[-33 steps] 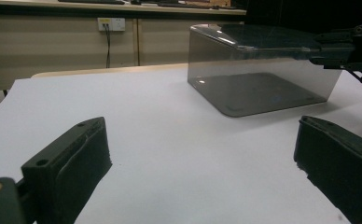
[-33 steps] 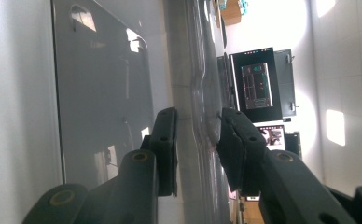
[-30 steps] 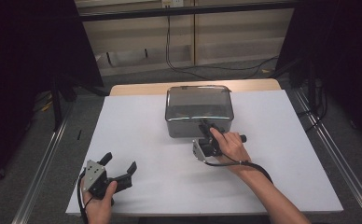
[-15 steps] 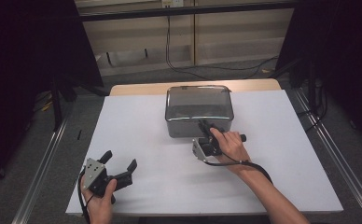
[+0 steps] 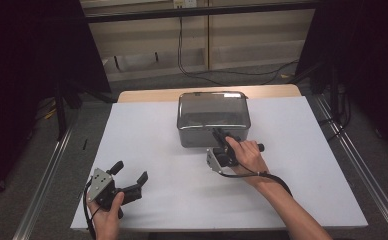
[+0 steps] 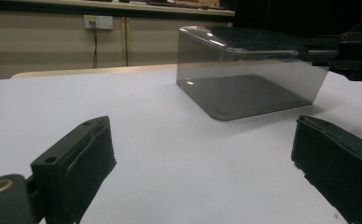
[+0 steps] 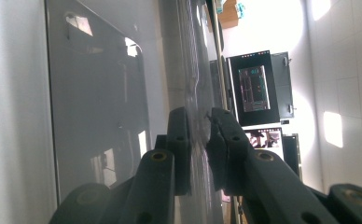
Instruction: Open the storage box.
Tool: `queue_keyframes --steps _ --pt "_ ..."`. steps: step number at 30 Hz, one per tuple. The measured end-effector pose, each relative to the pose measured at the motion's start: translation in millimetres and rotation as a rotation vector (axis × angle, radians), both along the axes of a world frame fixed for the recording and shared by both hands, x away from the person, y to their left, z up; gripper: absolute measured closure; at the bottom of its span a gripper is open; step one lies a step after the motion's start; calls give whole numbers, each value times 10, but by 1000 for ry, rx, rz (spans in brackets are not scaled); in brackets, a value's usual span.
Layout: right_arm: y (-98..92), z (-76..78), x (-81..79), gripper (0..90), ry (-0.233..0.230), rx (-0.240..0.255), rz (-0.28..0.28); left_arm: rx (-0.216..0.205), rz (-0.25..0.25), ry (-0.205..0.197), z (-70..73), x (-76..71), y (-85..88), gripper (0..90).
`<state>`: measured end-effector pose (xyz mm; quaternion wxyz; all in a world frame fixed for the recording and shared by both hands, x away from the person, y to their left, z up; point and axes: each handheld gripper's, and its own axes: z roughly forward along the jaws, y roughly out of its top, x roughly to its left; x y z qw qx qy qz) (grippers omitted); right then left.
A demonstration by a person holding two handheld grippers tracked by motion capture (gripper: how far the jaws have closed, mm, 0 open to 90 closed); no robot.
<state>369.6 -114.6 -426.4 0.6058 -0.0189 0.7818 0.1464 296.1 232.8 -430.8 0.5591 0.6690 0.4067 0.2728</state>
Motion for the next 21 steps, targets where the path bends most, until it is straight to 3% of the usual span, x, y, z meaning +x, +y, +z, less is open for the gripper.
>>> queue_keyframes --steps 6,13,21 --pt "-10 16 -3 788 -4 12 2 -5 -16 -10 16 -1 -12 46" --pt "-9 45 6 792 -16 16 3 28 -40 -43 38 52 -68 34" --pt "-7 58 5 793 -24 19 6 2 -73 -53 94 146 -152 18"
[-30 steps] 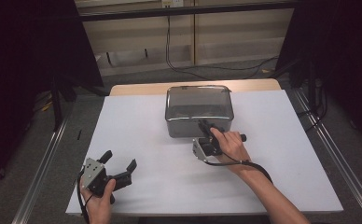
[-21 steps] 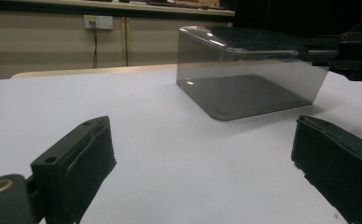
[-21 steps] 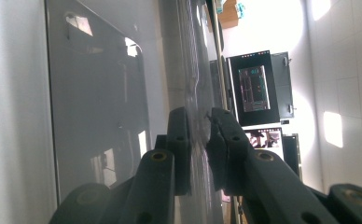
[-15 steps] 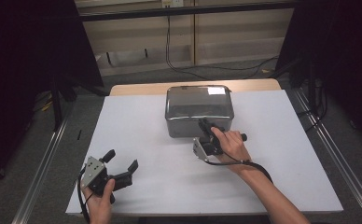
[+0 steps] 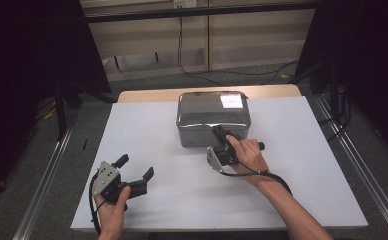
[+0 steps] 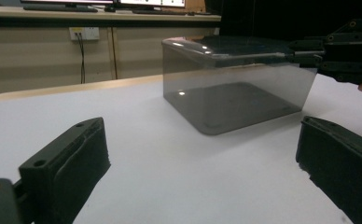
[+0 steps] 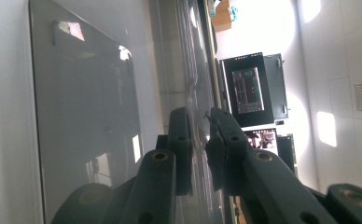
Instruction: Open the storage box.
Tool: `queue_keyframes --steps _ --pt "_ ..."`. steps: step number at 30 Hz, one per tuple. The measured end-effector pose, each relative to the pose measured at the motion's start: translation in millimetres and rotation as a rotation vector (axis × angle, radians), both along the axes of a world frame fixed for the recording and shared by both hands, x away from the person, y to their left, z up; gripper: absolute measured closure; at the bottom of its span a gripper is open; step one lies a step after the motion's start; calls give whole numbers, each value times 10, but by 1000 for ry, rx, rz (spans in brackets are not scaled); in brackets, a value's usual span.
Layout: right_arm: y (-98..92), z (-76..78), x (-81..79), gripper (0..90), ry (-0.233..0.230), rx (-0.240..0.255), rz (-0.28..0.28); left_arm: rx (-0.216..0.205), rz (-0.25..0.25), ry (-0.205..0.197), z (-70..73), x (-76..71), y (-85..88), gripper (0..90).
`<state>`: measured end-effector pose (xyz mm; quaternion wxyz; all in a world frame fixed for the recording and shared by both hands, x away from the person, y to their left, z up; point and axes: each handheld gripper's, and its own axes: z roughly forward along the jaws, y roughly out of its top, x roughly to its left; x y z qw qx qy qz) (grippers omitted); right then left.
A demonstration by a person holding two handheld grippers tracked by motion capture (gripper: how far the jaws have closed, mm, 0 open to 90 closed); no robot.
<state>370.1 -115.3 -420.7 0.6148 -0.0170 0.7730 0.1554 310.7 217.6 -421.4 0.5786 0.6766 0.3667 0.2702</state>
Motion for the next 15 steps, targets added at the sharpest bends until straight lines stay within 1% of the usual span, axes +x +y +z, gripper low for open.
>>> queue_keyframes --steps 1,3,4,5,6,7,8,9,12,15 --pt "-2 8 1 793 -3 0 2 0 -14 -1 11 13 -8 18" --pt "-14 21 -1 796 -11 11 0 -10 -19 -17 41 34 -33 9" --pt "-15 25 0 796 -12 17 0 0 -25 -20 49 46 -34 9" --pt "-16 28 2 796 -13 18 3 1 -25 -22 55 59 -45 9" --pt "-16 28 2 796 -13 18 3 1 -25 -22 55 59 -45 9" --pt "-15 33 6 797 -14 13 5 -3 -29 -17 60 89 -79 9" --pt "-15 37 6 797 -16 11 7 7 -37 -17 62 107 -90 9" --pt "-15 38 6 797 -16 12 7 7 -37 -17 62 107 -90 9" --pt "-18 41 6 796 -15 15 6 17 -75 -10 69 148 -116 11" --pt "-17 49 6 796 -14 24 2 26 -84 -7 83 188 -152 12"
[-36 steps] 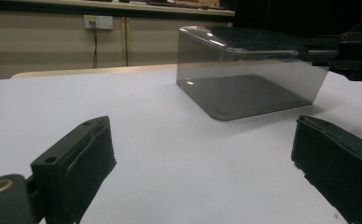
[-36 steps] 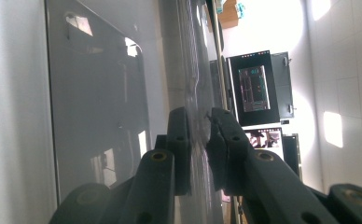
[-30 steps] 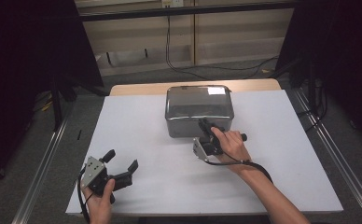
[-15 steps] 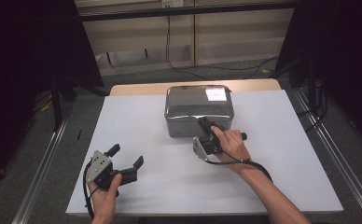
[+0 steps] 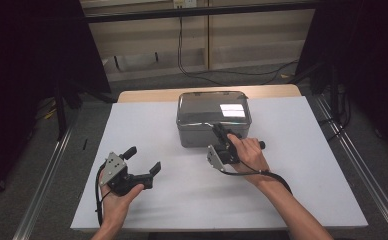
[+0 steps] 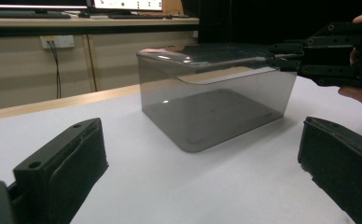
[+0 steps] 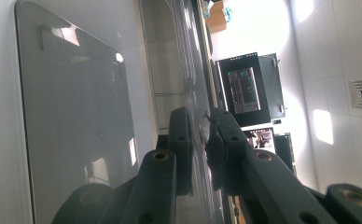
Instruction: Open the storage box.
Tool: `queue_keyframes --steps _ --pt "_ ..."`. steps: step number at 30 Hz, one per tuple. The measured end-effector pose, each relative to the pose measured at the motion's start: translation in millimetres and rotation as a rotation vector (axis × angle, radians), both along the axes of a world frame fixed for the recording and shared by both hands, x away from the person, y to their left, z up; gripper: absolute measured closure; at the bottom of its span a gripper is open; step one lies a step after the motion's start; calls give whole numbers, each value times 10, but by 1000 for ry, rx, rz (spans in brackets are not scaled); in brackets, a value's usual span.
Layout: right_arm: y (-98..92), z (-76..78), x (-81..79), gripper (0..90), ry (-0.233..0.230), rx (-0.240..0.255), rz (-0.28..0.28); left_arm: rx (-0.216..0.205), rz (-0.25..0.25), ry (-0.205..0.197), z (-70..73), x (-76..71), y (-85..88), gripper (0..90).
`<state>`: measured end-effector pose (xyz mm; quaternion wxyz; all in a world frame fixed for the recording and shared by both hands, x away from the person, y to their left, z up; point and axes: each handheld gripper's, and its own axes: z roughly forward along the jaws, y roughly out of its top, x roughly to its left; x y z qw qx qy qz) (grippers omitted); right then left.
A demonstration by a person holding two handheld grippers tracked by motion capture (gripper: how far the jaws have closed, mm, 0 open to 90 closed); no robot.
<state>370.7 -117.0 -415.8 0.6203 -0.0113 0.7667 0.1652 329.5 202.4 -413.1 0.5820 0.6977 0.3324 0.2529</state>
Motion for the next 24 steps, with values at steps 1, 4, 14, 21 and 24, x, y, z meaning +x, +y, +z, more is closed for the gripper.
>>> queue_keyframes --steps 1,4,14,21,24 --pt "1 1 1 796 -2 1 -1 3 4 -3 5 7 -6 12" --pt "-2 4 0 796 -4 -1 1 1 -2 -22 26 66 -28 11" --pt "-5 15 -1 798 -11 17 -2 11 -25 -23 35 190 -73 14" --pt "-14 43 4 800 -16 13 1 -3 -1 -27 73 353 -120 20" --pt "-11 44 9 800 -15 9 -1 6 -6 -27 70 397 -148 26"
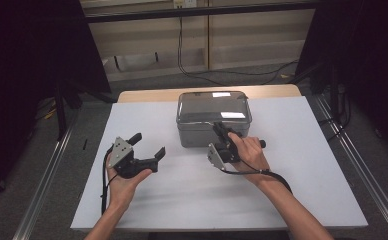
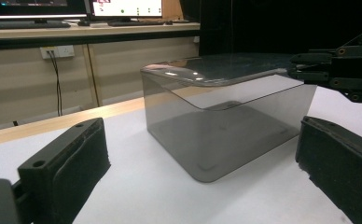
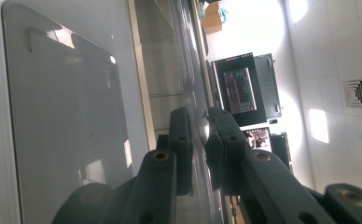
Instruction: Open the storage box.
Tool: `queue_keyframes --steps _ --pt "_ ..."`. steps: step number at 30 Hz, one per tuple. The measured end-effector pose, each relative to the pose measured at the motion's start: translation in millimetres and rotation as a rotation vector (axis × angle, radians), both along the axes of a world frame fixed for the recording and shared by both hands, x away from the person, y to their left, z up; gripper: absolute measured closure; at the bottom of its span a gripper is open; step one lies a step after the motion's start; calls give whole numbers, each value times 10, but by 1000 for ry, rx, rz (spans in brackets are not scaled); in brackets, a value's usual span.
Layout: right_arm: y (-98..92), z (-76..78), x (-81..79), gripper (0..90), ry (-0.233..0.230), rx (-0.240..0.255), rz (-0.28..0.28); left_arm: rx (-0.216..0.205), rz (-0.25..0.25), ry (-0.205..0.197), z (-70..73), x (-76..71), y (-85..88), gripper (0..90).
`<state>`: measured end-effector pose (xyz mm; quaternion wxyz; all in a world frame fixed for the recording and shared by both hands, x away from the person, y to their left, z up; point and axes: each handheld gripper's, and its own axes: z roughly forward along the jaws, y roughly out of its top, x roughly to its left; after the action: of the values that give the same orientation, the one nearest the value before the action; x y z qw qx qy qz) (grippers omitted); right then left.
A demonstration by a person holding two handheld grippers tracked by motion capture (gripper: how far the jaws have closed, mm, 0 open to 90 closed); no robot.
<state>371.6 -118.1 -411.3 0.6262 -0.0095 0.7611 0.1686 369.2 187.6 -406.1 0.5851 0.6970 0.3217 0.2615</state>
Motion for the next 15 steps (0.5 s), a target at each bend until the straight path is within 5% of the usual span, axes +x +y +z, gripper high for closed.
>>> queue_keyframes --steps 15 --pt "-5 44 13 800 -4 18 2 34 3 -35 54 378 -246 33"
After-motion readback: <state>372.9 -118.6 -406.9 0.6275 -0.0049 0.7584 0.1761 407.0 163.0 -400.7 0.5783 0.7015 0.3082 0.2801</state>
